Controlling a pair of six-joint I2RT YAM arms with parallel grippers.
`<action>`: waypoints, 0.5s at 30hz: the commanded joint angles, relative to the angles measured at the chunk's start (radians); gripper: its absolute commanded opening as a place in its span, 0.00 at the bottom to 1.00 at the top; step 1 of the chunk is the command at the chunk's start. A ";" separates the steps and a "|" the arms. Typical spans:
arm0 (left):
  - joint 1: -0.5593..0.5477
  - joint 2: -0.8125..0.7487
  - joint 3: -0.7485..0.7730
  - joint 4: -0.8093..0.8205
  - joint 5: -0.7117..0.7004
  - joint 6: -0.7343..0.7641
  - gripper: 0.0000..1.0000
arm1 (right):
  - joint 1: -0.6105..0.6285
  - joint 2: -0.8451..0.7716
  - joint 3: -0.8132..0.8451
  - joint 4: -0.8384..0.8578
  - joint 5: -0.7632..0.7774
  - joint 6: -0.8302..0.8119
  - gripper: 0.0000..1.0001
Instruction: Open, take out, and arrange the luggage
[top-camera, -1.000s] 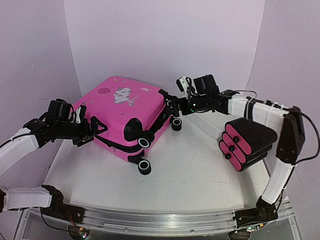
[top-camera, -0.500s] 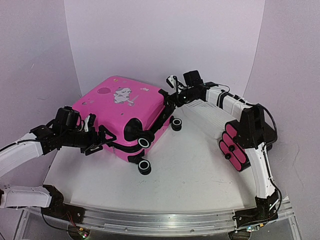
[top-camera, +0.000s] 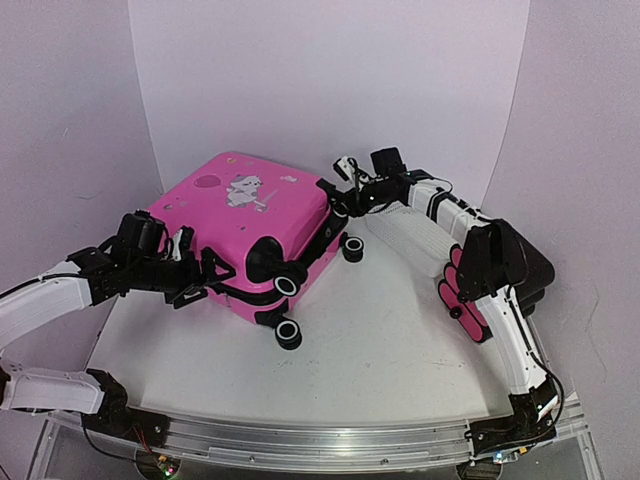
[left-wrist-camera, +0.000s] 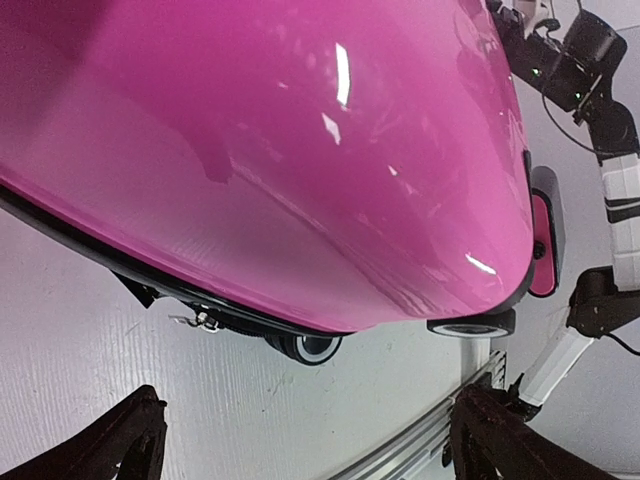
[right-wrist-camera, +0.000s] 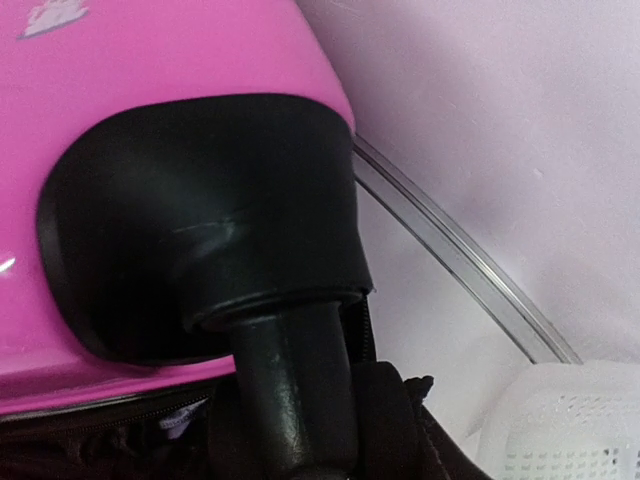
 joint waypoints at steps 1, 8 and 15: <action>0.064 0.031 0.116 -0.017 -0.088 0.005 0.99 | 0.022 -0.071 -0.034 0.013 -0.117 0.078 0.26; 0.287 0.230 0.292 -0.070 -0.045 0.155 0.99 | 0.106 -0.303 -0.314 0.023 -0.072 0.185 0.00; 0.449 0.453 0.534 -0.109 0.020 0.328 0.99 | 0.261 -0.571 -0.675 0.107 0.102 0.438 0.00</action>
